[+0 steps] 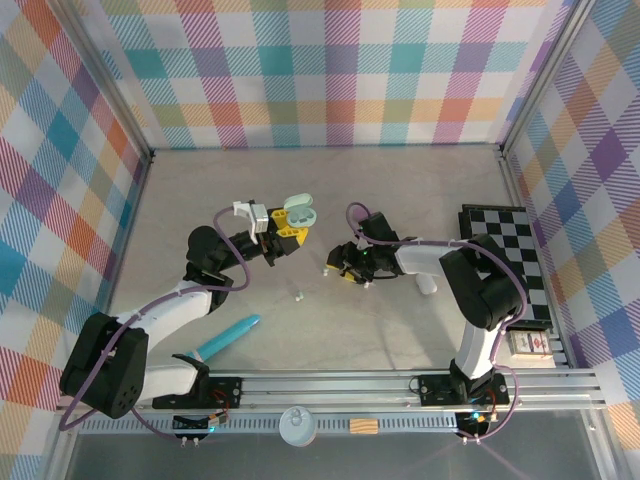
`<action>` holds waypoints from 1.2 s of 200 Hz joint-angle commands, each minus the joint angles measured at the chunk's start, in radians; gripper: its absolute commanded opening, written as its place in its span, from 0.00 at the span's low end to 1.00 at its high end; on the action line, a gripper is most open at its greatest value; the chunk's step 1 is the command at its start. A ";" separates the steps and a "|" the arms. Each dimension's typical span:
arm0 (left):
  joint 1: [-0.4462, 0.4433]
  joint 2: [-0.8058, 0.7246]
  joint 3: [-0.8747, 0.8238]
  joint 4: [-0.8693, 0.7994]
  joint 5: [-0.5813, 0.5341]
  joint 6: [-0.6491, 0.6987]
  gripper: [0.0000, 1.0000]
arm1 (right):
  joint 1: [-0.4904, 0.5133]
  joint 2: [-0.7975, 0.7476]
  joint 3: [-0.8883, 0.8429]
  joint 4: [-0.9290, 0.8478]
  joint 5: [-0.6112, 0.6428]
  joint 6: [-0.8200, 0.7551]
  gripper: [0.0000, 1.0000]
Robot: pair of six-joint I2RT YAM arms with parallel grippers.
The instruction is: Insert wireless bluetooth earbuds into charging case
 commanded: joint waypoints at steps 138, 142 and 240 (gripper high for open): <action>0.090 0.005 -0.020 0.115 0.003 -0.028 0.32 | 0.060 0.072 0.237 -0.277 0.081 -0.095 0.46; 0.095 0.005 -0.019 0.116 0.004 -0.028 0.32 | 0.060 0.076 0.243 -0.283 0.082 -0.095 0.46; 0.145 0.029 -0.008 0.185 0.024 -0.058 0.32 | 0.073 0.183 0.398 -0.451 0.114 -0.107 0.32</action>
